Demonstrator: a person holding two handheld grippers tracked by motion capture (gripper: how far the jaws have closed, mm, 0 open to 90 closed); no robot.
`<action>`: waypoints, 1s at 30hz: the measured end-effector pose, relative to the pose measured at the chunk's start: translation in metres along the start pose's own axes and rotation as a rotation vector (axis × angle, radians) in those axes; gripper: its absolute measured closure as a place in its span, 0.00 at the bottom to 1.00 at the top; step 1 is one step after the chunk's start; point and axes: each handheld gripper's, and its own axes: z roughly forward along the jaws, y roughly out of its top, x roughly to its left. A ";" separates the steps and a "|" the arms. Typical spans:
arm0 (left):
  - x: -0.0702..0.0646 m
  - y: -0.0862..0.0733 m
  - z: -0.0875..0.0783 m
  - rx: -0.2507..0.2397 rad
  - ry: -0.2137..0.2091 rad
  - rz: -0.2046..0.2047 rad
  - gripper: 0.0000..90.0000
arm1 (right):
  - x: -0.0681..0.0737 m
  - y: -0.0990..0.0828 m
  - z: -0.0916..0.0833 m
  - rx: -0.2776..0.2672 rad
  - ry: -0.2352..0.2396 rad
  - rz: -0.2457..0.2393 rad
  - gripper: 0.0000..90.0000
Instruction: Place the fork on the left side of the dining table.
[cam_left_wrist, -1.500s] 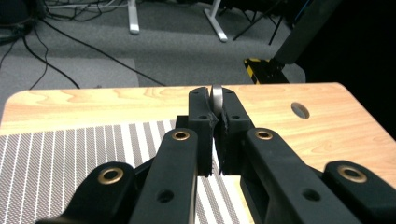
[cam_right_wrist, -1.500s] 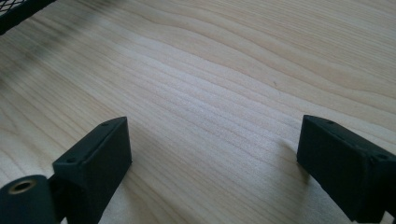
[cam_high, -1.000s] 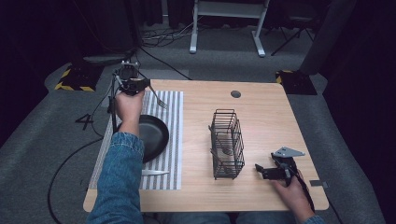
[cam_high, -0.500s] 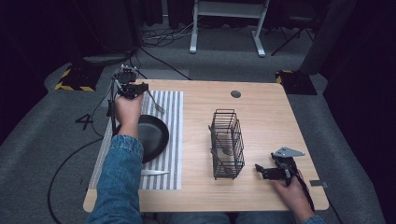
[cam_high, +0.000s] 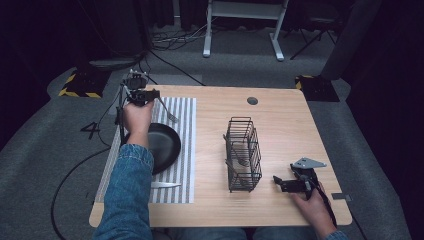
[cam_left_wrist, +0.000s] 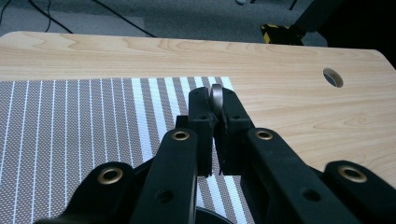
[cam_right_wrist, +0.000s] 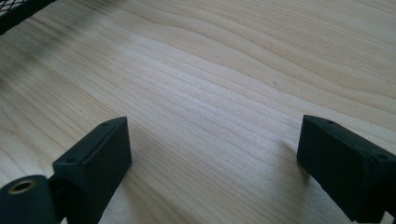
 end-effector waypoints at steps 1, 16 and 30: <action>0.002 0.000 0.001 -0.005 0.001 -0.016 0.94 | 0.000 0.000 0.000 -0.001 0.000 0.000 0.11; 0.019 -0.002 0.007 0.007 0.038 -0.030 0.78 | 0.001 0.000 0.000 0.000 -0.006 0.007 0.12; 0.046 -0.006 0.005 0.017 0.055 -0.062 0.74 | 0.001 0.000 0.000 -0.001 -0.011 0.011 0.12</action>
